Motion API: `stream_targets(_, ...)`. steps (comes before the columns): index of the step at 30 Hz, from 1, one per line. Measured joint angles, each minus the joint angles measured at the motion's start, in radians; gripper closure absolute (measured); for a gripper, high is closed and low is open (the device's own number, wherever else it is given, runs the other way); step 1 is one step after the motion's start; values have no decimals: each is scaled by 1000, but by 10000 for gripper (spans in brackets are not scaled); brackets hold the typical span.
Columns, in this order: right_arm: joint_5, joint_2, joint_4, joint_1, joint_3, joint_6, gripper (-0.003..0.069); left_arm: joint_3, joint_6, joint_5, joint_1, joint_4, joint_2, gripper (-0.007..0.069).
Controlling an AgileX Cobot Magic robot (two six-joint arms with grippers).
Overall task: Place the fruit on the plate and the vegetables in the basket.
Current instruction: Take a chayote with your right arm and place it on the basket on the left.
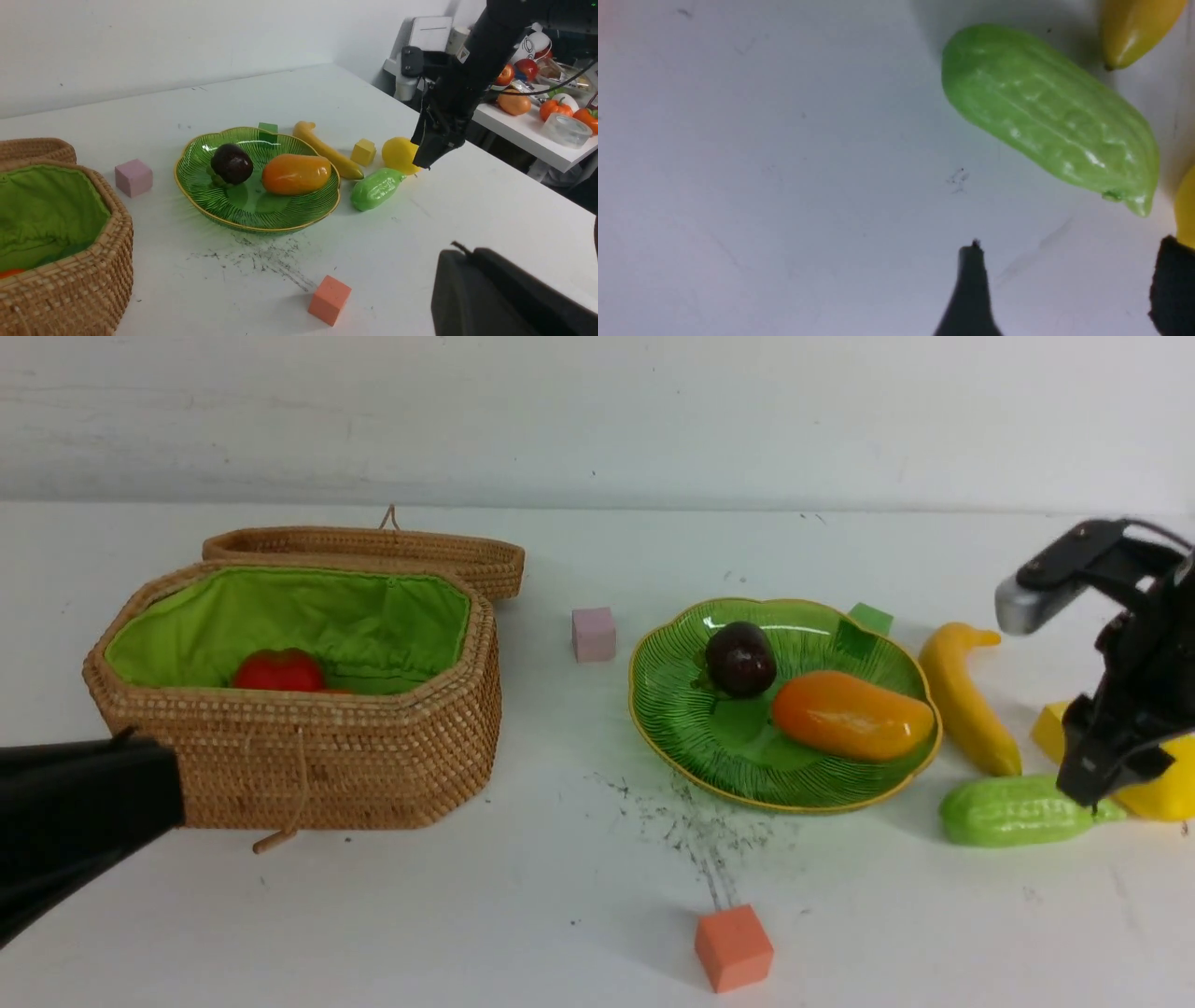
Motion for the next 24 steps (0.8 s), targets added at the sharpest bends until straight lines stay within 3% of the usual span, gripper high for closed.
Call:
stream_targets(4, -124, 67, -62, 0, 42, -36, 16, 0, 0, 51, 0, 0, 0, 632)
stream_targets(7, -194, 105, -117, 0, 45, -42, -7, 0, 0, 72, 0, 0, 0, 631)
stream_targets(18, -302, 212, -123, 0, 45, -140, 45, 0, 0, 80, 0, 0, 0, 631)
stream_targets(24, -279, 252, -38, 0, 45, -146, 74, 0, 0, 81, 0, -2, 0, 631)
